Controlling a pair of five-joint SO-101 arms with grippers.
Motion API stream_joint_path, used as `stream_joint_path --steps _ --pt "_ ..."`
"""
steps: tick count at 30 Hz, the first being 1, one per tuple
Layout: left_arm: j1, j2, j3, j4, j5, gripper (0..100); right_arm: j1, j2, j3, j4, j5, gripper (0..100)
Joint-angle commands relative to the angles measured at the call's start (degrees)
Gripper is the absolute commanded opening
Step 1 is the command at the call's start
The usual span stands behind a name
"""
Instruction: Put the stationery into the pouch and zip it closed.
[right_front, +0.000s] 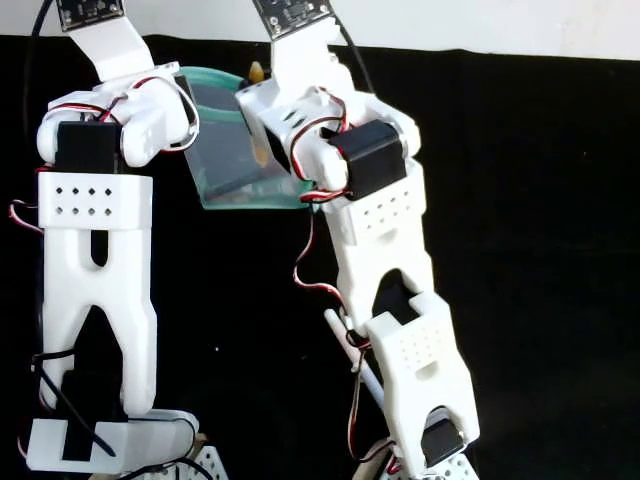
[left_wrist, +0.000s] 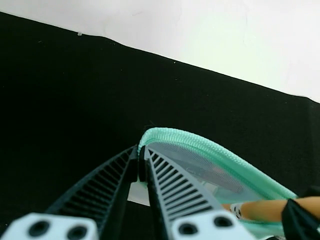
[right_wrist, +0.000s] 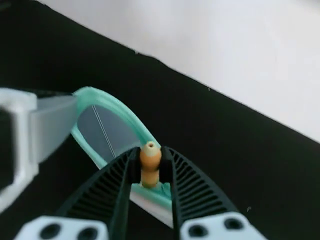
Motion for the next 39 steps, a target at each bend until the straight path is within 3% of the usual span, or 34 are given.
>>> stream_joint_path --steps 1,5,17,32,39 --pt "1.54 3.82 0.75 0.18 -0.35 1 2.07 -0.22 -5.41 1.27 -0.26 14.0" --pt "1.54 3.82 0.75 0.18 -0.35 1 2.15 -0.57 -5.67 1.19 -0.26 21.3" --pt "1.63 3.82 0.75 0.18 -0.35 1 2.15 -1.45 -5.67 0.84 -0.18 21.3" --pt "1.63 3.82 0.84 0.18 -0.35 1 4.7 -15.87 -5.67 -1.98 0.0 21.5" --pt "1.63 3.82 0.84 0.18 -0.35 1 6.99 -15.96 -5.58 4.44 0.09 21.5"
